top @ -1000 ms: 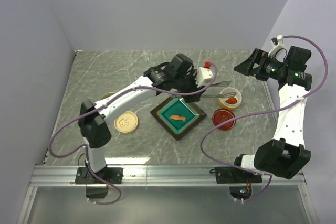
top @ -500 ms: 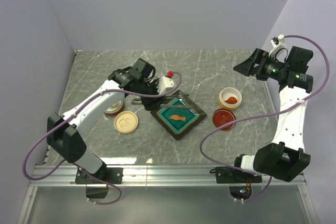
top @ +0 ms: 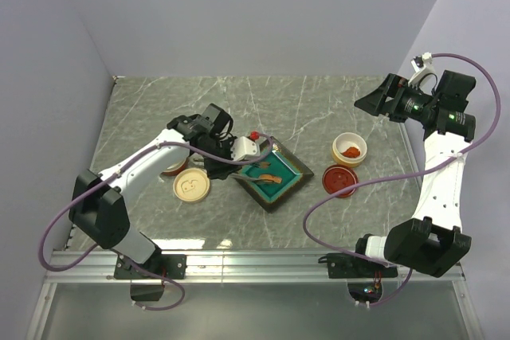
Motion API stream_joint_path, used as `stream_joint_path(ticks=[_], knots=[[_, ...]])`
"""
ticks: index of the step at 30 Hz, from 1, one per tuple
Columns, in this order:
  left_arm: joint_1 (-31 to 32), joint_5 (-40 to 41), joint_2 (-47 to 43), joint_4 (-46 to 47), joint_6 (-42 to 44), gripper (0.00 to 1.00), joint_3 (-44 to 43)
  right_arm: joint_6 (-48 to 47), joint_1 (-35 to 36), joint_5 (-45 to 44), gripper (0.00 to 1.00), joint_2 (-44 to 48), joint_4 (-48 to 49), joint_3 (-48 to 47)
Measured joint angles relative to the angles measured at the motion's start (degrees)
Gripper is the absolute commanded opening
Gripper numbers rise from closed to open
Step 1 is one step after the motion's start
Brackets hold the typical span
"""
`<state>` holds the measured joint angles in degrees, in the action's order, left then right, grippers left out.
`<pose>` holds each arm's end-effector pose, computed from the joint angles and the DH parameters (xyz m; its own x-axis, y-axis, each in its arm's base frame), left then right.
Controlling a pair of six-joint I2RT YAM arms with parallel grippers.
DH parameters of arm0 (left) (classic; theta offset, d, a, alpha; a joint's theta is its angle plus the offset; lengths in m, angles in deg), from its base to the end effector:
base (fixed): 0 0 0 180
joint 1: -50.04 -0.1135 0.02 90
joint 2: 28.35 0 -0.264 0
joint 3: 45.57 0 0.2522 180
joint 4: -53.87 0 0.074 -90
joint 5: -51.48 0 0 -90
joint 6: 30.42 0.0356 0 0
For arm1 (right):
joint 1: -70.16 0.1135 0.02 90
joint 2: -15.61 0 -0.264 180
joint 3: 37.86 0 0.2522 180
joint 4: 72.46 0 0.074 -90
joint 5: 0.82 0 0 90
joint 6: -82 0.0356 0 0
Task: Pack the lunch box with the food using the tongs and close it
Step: Pick up the food using the clamp
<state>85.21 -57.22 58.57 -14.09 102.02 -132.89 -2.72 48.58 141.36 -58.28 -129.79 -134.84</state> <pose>0.2379 -0.1816 0.2793 -0.1219 0.8678 -0.4817 0.9863 0.1601 0.0389 0.2502 -0.0687 0.4121 -0.5561 0.2806 -0.7823 -0.3320 0.7879 0.5187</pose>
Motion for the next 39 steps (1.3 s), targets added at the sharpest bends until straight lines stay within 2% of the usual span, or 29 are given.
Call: stream_joint_path(ticks=[13,20,27,39], knots=[[0.00,3.69,4.92,3.10,3.04,0.54,0.00,0.00,-0.02,-0.02,1.00,0.07,0.28,0.31],[0.44,4.63,6.56,4.17,3.61,0.49,0.00,0.00,-0.02,-0.02,1.00,0.07,0.31,0.31],[1.29,5.07,6.80,4.13,4.50,0.35,0.00,0.02,-0.02,-0.02,1.00,0.07,0.33,0.31],[1.29,4.98,6.80,2.86,4.37,0.27,-2.56,0.22,-0.04,-0.02,1.00,0.07,0.72,0.31]])
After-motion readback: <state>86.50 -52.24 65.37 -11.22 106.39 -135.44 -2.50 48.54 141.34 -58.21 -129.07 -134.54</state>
